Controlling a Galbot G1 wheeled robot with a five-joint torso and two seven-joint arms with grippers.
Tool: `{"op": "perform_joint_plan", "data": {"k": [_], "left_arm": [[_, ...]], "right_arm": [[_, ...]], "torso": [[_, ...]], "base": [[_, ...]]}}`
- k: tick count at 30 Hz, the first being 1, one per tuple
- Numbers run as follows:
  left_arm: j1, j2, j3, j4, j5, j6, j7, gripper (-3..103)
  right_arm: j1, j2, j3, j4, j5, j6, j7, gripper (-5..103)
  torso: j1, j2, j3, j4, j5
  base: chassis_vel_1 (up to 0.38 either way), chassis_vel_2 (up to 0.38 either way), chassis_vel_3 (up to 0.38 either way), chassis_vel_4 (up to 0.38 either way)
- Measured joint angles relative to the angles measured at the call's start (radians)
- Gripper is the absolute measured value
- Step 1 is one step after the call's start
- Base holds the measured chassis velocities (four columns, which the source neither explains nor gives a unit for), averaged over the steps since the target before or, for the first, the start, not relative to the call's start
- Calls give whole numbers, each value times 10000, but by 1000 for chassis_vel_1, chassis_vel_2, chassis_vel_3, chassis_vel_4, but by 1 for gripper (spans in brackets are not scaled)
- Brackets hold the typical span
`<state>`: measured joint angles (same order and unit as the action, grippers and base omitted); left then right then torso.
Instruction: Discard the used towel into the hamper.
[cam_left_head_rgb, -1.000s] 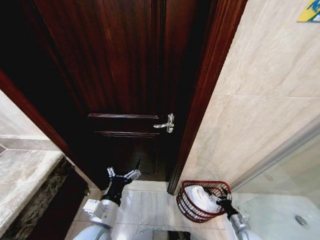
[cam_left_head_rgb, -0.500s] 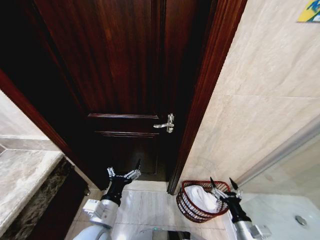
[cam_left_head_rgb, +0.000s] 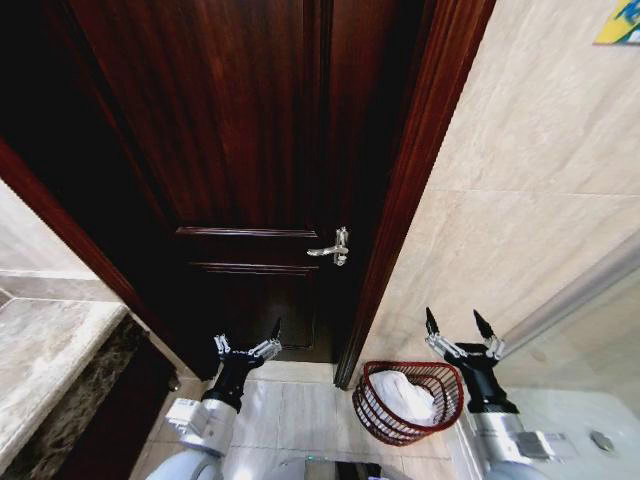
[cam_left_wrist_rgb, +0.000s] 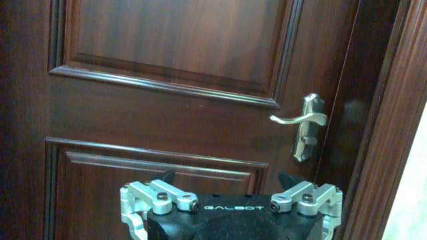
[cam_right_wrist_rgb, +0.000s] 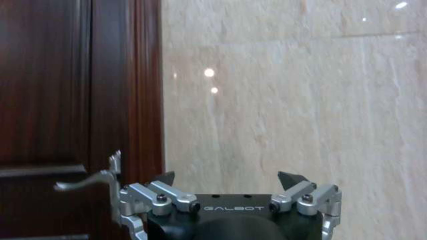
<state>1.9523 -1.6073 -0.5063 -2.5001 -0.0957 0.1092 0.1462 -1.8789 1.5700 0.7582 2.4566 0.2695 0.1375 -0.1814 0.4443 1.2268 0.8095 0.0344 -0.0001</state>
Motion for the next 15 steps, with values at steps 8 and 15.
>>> {"op": "perform_joint_plan", "data": {"k": [8,15], "left_arm": [[1,0,0,0,0,0,0,100],[0,0,0,0,0,0,0,100]], "right_arm": [[441,-52,52,273,-303,319,-75,100],[650,-135,90,250,-336,664,-53,100]], "torso": [[0,0,0,0,0],[0,0,0,0,1]], "base": [[0,0,0,0],[0,0,0,0]]}}
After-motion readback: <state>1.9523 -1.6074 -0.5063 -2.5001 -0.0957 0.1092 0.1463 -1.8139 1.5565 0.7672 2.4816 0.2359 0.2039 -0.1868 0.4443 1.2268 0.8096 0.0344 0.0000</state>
